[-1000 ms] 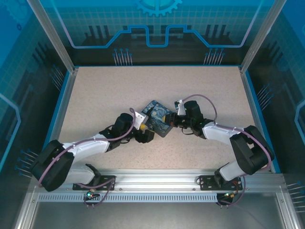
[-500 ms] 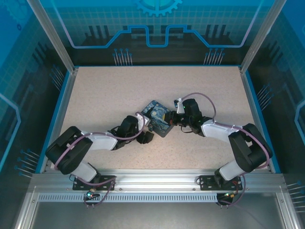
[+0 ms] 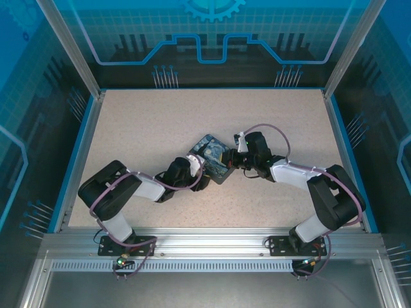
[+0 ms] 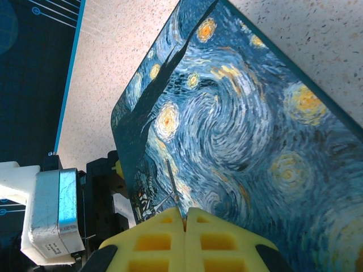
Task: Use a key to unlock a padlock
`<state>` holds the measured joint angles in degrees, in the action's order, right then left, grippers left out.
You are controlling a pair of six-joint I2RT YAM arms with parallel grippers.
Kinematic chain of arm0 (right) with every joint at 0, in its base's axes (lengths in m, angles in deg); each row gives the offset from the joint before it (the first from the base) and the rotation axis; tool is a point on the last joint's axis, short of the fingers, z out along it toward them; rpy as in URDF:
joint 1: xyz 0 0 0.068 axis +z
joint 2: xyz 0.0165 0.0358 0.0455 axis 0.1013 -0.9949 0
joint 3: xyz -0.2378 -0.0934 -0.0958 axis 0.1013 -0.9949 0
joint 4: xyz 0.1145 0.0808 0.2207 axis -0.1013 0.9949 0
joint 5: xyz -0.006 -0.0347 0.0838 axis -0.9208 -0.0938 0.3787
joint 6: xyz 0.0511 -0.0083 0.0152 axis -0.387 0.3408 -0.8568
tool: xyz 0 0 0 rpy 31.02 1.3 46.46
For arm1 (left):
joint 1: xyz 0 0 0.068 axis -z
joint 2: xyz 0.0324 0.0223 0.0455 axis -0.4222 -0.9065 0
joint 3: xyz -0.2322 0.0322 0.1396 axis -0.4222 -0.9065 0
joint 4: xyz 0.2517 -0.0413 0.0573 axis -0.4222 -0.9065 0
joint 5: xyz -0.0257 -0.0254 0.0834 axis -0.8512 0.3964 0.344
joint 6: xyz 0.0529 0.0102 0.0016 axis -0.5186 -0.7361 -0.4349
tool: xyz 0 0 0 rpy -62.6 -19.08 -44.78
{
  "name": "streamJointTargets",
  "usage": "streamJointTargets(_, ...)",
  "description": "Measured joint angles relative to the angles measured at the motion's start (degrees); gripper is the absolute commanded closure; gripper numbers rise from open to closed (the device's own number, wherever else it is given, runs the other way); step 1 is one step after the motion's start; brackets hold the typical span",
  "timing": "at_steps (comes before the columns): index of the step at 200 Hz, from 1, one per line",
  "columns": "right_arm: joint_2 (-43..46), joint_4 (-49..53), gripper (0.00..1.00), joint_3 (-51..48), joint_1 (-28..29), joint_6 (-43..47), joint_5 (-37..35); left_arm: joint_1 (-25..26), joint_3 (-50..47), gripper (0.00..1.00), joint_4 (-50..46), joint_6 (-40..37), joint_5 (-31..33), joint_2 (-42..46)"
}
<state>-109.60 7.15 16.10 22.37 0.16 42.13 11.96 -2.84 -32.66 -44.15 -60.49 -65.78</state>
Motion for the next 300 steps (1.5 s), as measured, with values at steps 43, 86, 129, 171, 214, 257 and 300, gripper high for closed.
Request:
streamJointTargets(43, 0.0, 0.4, 1.0, 0.0, 0.0, 0.2, 0.0, 0.1, 0.0, 0.48, 3.3, -0.4, 0.5, -1.6)
streamJointTargets(86, 0.0, 0.4, 1.0, 0.0, 0.0, 0.7, 0.0, 0.1, 0.1, 0.62, 4.1, -1.5, 0.8, -2.0)
streamJointTargets(129, 0.3, 0.5, 1.0, 0.0, 0.0, 1.5, -0.1, 0.4, 1.0, 0.66, 3.7, -1.5, 0.9, -1.9)
streamJointTargets(171, 6.0, 3.6, 1.0, 0.0, -0.1, 3.6, -1.8, 0.6, 2.5, 0.67, -1.0, -0.9, 0.9, 0.2)
streamJointTargets(214, 15.1, 6.4, 1.0, -1.8, -0.9, 5.9, -3.5, 1.2, 6.6, 0.7, -10.1, 3.0, 0.9, 4.6)
streamJointTargets(257, 19.6, 8.6, 1.0, -8.3, -1.6, 6.5, -4.7, 3.0, 10.2, 0.63, -16.2, 5.5, 1.4, 6.2)
streamJointTargets(300, 20.3, 9.8, 1.0, -10.2, -2.0, 6.7, -5.1, 3.2, 10.3, 0.54, -15.7, 4.5, 3.0, 3.3)
